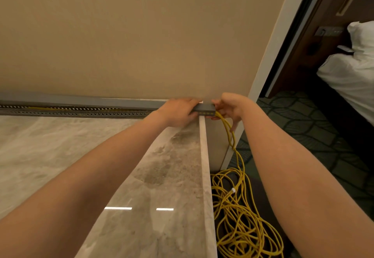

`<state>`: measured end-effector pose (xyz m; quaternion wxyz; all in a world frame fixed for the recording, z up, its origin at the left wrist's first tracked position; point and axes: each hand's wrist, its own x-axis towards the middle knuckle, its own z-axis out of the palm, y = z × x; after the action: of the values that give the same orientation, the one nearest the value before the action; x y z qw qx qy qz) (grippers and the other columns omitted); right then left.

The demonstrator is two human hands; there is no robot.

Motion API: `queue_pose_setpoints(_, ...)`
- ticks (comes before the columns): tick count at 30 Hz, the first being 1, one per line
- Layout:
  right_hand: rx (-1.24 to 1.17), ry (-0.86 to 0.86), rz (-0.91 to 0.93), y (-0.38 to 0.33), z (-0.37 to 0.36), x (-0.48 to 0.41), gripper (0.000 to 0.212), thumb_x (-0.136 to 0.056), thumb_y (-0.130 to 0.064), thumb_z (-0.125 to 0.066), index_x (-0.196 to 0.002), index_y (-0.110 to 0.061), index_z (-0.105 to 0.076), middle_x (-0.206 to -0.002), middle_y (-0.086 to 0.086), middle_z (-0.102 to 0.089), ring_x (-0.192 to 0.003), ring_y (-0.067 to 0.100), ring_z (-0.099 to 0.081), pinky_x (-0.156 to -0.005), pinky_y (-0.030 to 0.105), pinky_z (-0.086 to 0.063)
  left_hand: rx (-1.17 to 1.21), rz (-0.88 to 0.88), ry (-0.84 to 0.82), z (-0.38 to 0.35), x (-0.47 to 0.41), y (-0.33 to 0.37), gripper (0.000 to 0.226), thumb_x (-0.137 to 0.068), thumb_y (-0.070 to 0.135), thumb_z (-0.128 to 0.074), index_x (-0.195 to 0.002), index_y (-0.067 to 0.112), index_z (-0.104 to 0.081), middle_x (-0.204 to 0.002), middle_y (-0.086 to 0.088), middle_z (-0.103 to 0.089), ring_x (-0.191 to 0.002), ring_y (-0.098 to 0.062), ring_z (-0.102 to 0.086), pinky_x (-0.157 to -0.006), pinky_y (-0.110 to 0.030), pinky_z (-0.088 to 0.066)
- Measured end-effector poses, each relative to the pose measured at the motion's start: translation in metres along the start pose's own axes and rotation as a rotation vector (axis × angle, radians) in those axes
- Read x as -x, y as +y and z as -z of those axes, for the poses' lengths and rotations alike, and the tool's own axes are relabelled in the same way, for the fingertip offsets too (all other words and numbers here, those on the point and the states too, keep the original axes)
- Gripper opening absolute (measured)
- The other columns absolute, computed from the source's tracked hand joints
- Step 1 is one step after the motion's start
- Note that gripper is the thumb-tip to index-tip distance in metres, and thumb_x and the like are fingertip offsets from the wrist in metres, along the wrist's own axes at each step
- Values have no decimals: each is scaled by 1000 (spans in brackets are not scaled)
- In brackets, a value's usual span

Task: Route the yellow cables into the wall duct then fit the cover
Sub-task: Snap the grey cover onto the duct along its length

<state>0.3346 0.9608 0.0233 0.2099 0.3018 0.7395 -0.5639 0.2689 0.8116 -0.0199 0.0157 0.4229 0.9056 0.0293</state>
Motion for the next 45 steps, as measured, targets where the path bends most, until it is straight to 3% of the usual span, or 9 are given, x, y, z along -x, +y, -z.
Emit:
queue_pose_setpoints(4,-9,1,-15,1,2,-3,35,-102,-28,-28,-94,-13,-58,-136,8,-58,-113,22,-56,-108,60,-20,78,29,16,1,3,-3,37,-99,27,-43,-131,10,-49,-131,-13,-56,-117,-31,-53,-94,-36,-43)
queue_pose_setpoints(6,60,26,33,-2,-1,1,32,-102,-25,-33,-80,-13,-53,-139,12,-55,-118,23,-55,-79,35,-45,25,31,53,-1,4,1,39,-99,27,-43,-133,9,-47,-132,-13,-55,-118,-32,-53,-94,-36,-42)
queue_pose_setpoints(10,204,75,68,-5,-10,0,33,-102,-17,-38,-70,-11,-44,-124,14,-60,-86,19,-57,-43,22,-32,-60,30,87,-5,2,2,40,-99,27,-42,-134,8,-46,-131,-13,-56,-118,-32,-54,-94,-38,-42)
queue_pose_setpoints(14,265,100,52,-7,-14,-3,37,-103,-14,-31,-68,-10,-42,-80,10,-54,-58,11,-46,-43,21,-29,-79,32,105,-9,0,5,39,-99,24,-41,-133,7,-46,-129,-13,-57,-116,-32,-55,-93,-38,-43)
queue_pose_setpoints(19,270,126,71,-6,-14,-1,34,-102,-9,-30,-70,-9,-41,-137,16,-55,-69,20,-54,-45,20,-28,-64,20,106,-12,-3,7,38,-98,21,-43,-133,7,-46,-128,-13,-57,-116,-33,-54,-94,-40,-42)
queue_pose_setpoints(28,14,16,14,1,-7,5,27,-98,-17,-49,-72,-7,-46,-76,5,-53,-65,11,-51,-44,25,-36,63,-5,26,-3,6,-1,34,-99,22,-43,-128,7,-48,-127,-16,-57,-113,-33,-54,-91,-35,-40)
queue_pose_setpoints(38,23,55,-1,4,-6,2,27,-96,-19,-52,-72,-8,-47,-74,3,-52,-66,13,-51,-48,26,-35,94,-10,-5,-5,9,-7,41,-98,25,-44,-136,9,-42,-130,-14,-55,-117,-32,-52,-96,-35,-38)
queue_pose_setpoints(42,192,195,51,-4,-12,-12,31,-92,-21,-57,-116,-1,-57,-99,12,-64,-96,22,-58,-88,35,-53,-17,35,-18,-2,24,-24,51,-96,31,-45,-142,14,-32,-142,-8,-46,-130,-26,-43,-107,-36,-29)
queue_pose_setpoints(45,358,349,126,-13,-19,-18,15,-85,-15,-61,-96,-5,-61,-109,16,-61,-94,22,-60,-71,31,-50,-19,102,-31,-1,40,-43,51,-97,34,-44,-143,14,-32,-144,-8,-43,-131,-27,-42,-109,-36,-28)
